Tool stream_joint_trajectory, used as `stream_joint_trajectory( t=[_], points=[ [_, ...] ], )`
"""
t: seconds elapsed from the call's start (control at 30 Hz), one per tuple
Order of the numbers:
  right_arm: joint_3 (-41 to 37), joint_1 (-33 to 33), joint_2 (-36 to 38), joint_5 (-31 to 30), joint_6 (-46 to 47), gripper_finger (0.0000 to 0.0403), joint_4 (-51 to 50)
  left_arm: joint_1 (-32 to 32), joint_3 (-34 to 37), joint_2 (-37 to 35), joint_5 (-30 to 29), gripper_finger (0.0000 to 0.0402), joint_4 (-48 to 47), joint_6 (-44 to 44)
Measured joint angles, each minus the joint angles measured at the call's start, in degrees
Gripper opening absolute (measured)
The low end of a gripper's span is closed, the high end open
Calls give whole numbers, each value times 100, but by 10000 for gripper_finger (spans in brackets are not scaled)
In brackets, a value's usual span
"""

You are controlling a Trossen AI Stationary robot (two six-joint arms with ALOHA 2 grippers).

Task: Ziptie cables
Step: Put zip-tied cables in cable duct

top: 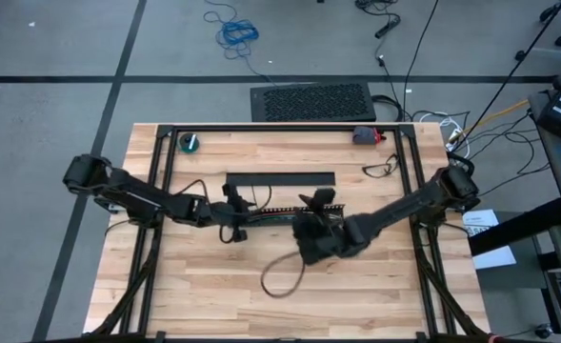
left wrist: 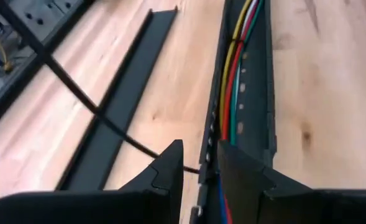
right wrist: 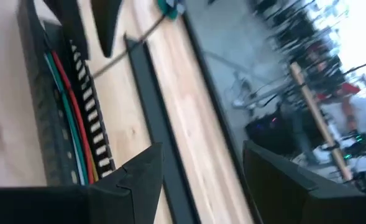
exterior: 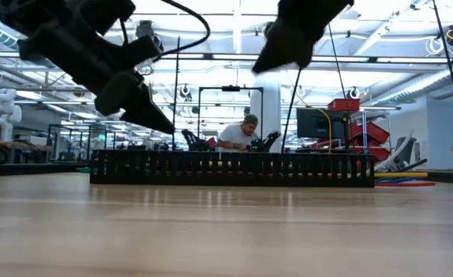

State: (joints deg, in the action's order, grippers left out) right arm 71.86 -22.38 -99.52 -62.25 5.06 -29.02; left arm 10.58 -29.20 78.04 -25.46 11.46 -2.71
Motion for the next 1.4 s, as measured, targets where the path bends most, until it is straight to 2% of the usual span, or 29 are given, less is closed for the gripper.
stream_joint_trajectory(
  t=[0.17,0.23,0.37,0.43,0.53,0.6,0.67,0.77,0.87,0.97,1.07,1.27,1.4],
  points=[
    [-16,-557,340,-635,-34,205,97,105,-6,-361,-25,97,58,52],
    [-16,-744,484,-688,-237,205,225,134,-8,-347,32,97,166,55],
    [-16,-1047,626,-691,-580,205,633,150,-14,135,97,97,296,276],
    [-16,-1147,665,-711,-668,205,805,150,-11,494,131,97,721,400],
    [-16,-1229,690,-997,-369,205,357,145,-252,921,407,97,1373,669],
    [-16,-1227,692,-1373,309,205,-649,152,-543,1196,457,97,1370,823],
    [-17,-1177,692,-1527,1546,205,-1886,148,-801,1438,518,97,1296,1102],
    [-79,-1089,692,-1112,3715,205,-3545,121,-1204,1745,739,103,1185,1360],
    [-519,-1065,695,-697,4788,205,-3903,40,-1502,1997,840,119,1065,1526],
    [-1134,-1109,726,-258,5025,205,-3282,-120,-1810,2211,847,139,1070,1528],
    [-1843,-1063,738,205,4749,205,-1981,-327,-2065,2410,851,149,1091,1517],
    [-2992,-666,1014,1317,3088,190,1204,-657,-2509,2884,1278,151,1016,1507],
    [-3450,-314,1447,1614,2203,168,2349,-751,-2702,3055,1350,151,895,1507]
  ],
)
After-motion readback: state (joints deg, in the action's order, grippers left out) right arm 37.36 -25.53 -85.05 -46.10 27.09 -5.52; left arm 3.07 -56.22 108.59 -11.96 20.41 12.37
